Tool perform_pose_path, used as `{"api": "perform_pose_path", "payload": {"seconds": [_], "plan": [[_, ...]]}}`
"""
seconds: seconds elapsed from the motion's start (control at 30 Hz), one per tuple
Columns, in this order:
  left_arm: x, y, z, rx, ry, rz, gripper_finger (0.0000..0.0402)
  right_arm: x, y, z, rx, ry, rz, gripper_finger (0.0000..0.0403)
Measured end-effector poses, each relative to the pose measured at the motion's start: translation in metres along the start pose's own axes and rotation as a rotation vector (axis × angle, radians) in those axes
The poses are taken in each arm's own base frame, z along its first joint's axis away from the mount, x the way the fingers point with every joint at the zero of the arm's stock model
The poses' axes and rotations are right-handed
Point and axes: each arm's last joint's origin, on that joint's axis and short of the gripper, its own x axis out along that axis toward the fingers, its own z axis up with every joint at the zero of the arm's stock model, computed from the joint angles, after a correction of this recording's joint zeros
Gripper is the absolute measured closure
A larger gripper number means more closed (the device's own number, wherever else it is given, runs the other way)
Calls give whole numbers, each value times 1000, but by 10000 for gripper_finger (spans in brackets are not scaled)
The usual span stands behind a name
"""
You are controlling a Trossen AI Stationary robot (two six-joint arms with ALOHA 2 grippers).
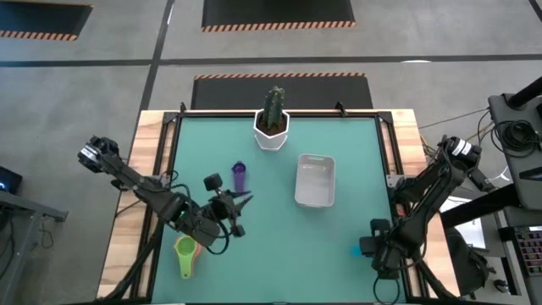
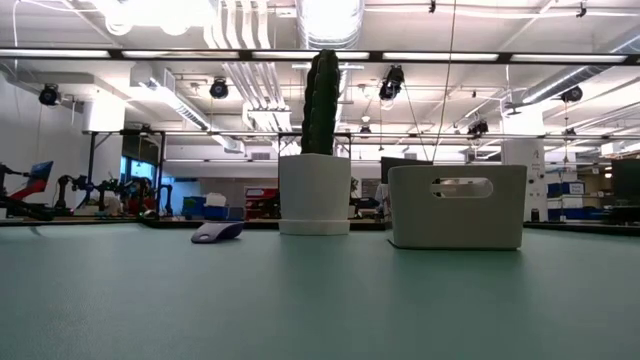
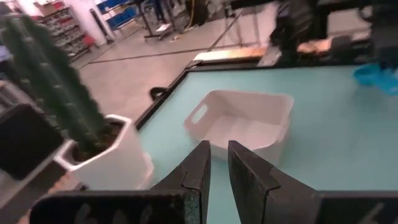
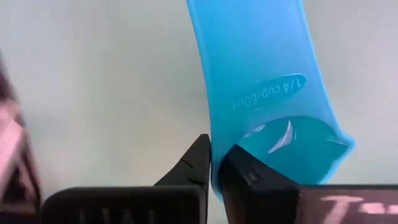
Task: Nest measuring cups in basket
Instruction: Stack the light blue measuring cup on the top of the green measuring cup
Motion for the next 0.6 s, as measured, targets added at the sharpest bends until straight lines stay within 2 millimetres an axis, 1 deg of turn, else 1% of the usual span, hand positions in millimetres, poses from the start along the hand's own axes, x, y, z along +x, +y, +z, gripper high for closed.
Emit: {"api": "perform_pose_path", "payload": {"seconds": [0.07, 0.17, 0.33, 0.4, 0.5, 0.6], "plan": [[2, -10, -2, -20, -6, -41, 364, -9, 3, 9, -22, -80, -4, 392], [7, -28, -9, -29, 10, -143, 364, -22, 4, 29, -58, -208, -36, 392], [16, -49, -22, -76, 34, -209, 364, -37, -1, 72, -161, -338, -130, 392], [19, -52, -25, -116, 50, -215, 363, -39, -4, 91, -219, -383, -221, 392], [19, -55, -27, -175, 80, -263, 356, -38, -9, 115, -312, -437, -410, 392], [19, -57, -28, -238, 115, -322, 336, -37, -7, 138, -379, -483, -608, 392]]}}
